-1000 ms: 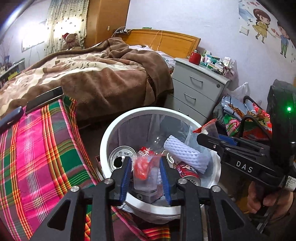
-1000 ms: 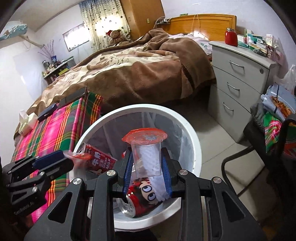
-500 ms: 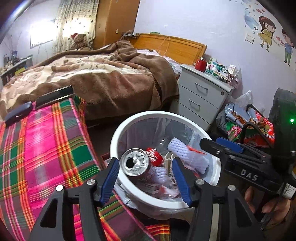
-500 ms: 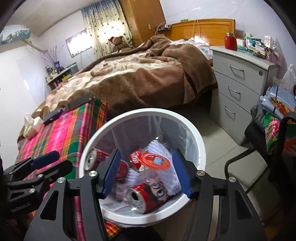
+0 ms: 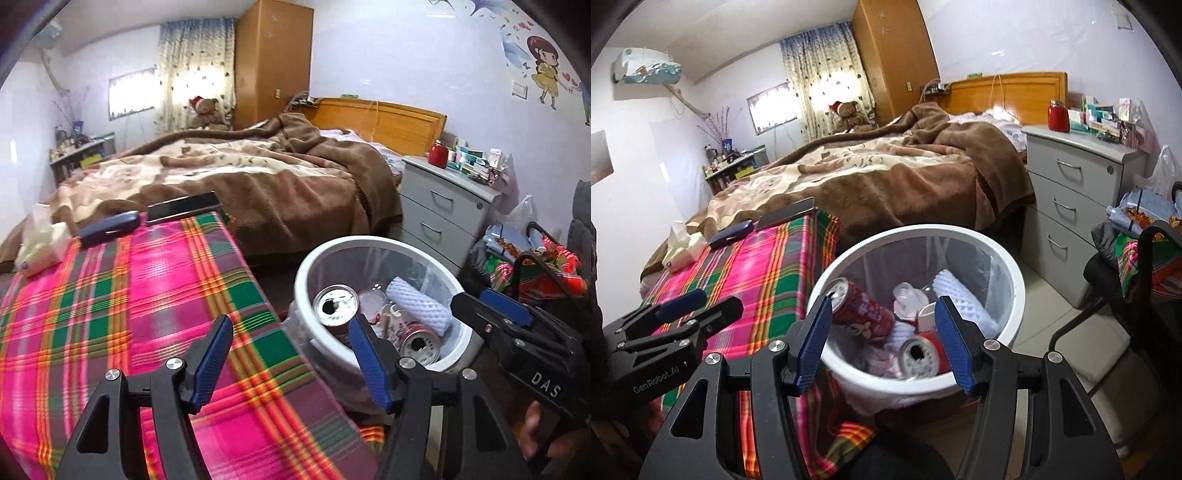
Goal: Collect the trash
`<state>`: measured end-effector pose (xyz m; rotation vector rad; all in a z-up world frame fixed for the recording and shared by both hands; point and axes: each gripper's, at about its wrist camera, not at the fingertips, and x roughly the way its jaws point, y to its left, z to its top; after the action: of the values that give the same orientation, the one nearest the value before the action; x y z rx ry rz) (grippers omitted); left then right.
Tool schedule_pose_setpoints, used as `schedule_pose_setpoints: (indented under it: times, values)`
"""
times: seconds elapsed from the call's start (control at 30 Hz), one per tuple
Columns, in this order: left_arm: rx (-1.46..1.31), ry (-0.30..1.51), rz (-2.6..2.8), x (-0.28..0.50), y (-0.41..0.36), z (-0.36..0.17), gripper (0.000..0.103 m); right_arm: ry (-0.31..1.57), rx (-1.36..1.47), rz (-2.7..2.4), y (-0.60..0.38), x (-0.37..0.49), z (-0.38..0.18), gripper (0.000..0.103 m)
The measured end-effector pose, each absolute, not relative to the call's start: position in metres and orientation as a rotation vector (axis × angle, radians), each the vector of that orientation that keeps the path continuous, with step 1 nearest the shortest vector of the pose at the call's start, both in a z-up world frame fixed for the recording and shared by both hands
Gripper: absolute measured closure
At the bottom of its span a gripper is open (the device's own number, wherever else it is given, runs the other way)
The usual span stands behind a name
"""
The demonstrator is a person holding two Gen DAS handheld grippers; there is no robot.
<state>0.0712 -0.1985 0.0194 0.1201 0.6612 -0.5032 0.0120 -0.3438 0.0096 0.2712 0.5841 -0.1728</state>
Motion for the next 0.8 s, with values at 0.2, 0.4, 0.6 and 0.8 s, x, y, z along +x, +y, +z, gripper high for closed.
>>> schedule_pose_setpoints:
  times: [0.2, 0.4, 0.6, 0.8]
  values:
    - [0.102, 0.628, -0.464, 0.051, -0.173, 0.020, 0.038, 0.524, 0.196, -0.201, -0.321, 0.001, 0.012, 0.044]
    - [0.093, 0.613, -0.415, 0.040, -0.152, 0.017, 0.038, 0.511, 0.180, -0.169, -0.307, 0.000, 0.011, 0.044]
    - [0.081, 0.601, -0.363, 0.036, -0.136, 0.015, 0.038, 0.503, 0.214, -0.133, -0.304, 0.000, 0.008, 0.044]
    - [0.074, 0.610, -0.357, 0.034, -0.131, 0.011, 0.038, 0.505, 0.217, -0.122, -0.297, -0.002, 0.006, 0.044]
